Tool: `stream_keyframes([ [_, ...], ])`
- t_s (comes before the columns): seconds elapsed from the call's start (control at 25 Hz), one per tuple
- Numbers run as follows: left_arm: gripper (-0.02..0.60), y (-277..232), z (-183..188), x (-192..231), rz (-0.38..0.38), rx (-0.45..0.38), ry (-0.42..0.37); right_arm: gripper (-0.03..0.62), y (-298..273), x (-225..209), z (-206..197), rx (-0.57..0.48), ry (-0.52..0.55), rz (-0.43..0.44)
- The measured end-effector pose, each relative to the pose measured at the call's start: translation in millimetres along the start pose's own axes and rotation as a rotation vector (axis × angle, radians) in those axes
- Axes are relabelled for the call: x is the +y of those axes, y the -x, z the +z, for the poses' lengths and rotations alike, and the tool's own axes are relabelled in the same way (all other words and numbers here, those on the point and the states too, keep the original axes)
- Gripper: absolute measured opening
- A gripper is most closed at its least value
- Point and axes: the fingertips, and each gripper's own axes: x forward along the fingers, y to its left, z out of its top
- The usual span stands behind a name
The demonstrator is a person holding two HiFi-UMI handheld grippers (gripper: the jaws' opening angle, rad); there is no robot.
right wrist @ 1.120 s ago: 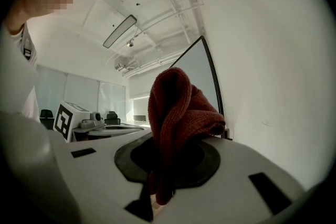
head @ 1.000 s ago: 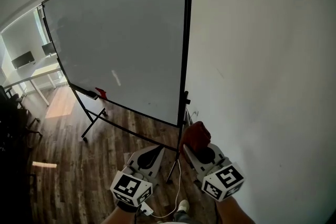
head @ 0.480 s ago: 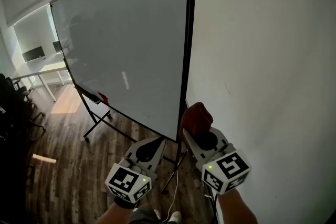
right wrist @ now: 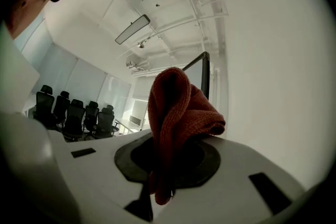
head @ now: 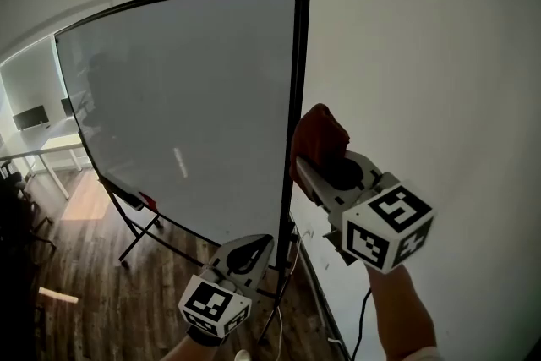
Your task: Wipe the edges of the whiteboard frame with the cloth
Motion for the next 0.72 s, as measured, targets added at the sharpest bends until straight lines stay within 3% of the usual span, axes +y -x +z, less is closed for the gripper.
stream_keyframes([
  [0.24,0.008,-33,50,34,-0.076,-0.027,-0.057,0.055,-37,-31,62,-0.032,0.011,-0.001],
  [0.44,0.008,-59,90,35,-0.136,-0.071,-0.078,0.055,-47,-56,105,-0.044,0.055,-0.032],
  [0.72,0.008,-83,169,38,-0.145,-0.189,-0.103,0.055,-52,-72,149,-0.048,0.125,-0.028],
])
